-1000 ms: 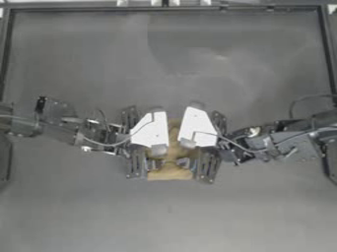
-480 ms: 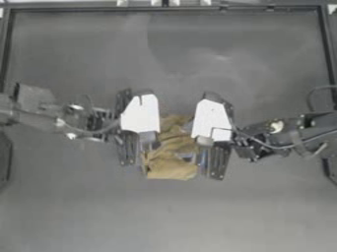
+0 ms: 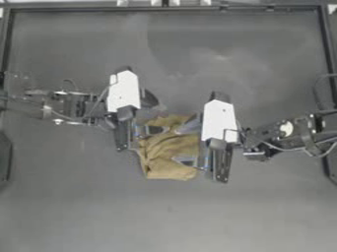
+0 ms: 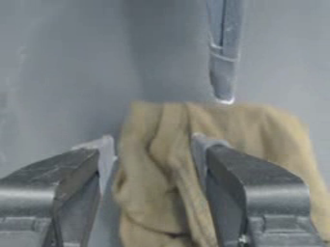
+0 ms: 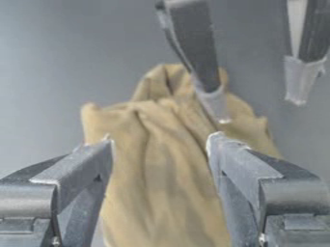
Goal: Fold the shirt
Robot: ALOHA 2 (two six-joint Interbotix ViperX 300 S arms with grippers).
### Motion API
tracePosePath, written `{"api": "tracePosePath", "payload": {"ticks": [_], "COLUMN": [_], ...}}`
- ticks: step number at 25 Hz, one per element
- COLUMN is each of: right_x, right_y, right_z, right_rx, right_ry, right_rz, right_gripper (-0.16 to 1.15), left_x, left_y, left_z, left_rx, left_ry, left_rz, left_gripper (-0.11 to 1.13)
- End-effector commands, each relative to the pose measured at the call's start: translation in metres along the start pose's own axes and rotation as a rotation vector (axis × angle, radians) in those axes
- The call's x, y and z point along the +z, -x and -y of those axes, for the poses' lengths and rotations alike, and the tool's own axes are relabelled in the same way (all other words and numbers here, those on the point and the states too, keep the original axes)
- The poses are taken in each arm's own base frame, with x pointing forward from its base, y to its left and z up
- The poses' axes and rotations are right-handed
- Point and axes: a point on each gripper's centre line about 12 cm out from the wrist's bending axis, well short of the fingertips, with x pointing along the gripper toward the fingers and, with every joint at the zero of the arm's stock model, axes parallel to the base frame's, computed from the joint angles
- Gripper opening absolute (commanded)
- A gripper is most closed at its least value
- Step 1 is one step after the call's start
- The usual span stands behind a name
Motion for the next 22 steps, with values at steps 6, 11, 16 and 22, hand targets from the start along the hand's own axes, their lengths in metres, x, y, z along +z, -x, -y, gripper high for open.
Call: {"api": "tracePosePath", "payload": {"ticks": [6,11,16,22], "right_x": [0.022,0.016,0.006,0.002], "right_y": [0.008,0.008,0.008,0.007], "right_z": [-0.010,-0.012,-0.020,-0.019], "right_rx": [0.024,0.041,0.074,0.070], "right_ry": [0.057,0.027,0.014,0.006], "right_rz": [0.083,0.071,0.046,0.035], "right_gripper": [0.84,0.72,0.76,0.88], "left_x": [0.002,-0.002,-0.013,-0.038], "left_y": [-0.001,-0.008,-0.018,-0.038], "left_z": [-0.002,-0.002,0.000,0.001], "left_rx": [-0.020,-0.025,-0.043,-0.063], "left_ry": [0.028,0.031,0.041,0.055], "left_rz": [0.075,0.072,0.072,0.038], "left_gripper": [0.88,0.88,0.88,0.86]}}
